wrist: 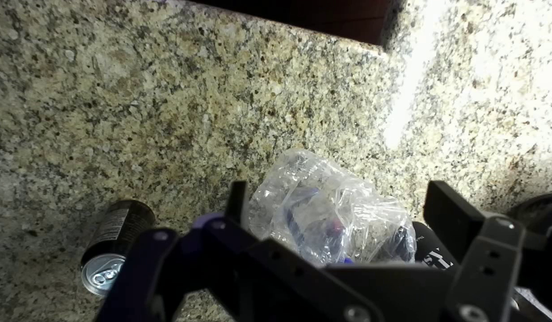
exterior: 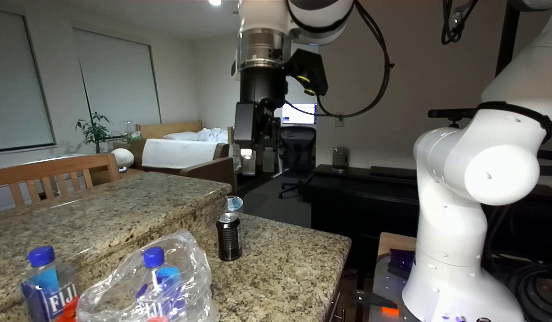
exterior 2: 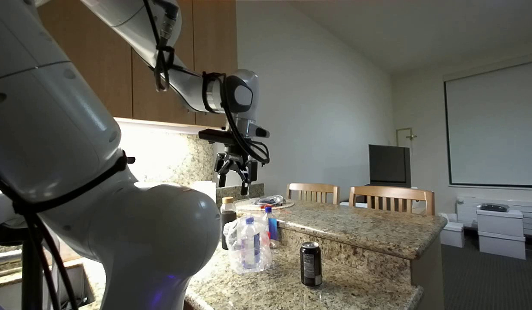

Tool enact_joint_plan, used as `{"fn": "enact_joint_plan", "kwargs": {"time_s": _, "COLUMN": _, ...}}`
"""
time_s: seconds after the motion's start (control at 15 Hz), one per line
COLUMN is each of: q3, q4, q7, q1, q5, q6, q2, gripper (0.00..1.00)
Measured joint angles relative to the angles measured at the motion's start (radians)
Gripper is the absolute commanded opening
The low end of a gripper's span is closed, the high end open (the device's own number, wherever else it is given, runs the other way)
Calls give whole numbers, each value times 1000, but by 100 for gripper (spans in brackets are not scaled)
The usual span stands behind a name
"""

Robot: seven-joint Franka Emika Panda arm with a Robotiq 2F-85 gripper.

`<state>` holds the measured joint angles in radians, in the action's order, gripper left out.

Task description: Put the plastic over the black can

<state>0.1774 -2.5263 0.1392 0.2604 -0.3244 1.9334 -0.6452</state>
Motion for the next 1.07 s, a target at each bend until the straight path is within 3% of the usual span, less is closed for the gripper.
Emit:
{"fn": "enact_joint_plan", "kwargs": {"time_s": 0.6, "q3": 6, "q4": 0, "q7": 0, "q1": -2, "q5": 1, "q6": 5, "q2": 1, "gripper": 100}}
{"fn": "enact_joint_plan", "kwargs": {"time_s": 1.07, "q3": 116, "q4": 17, "q7": 0, "q1": 0, "q5": 45, "q6": 228, "q2": 116, "gripper": 100}}
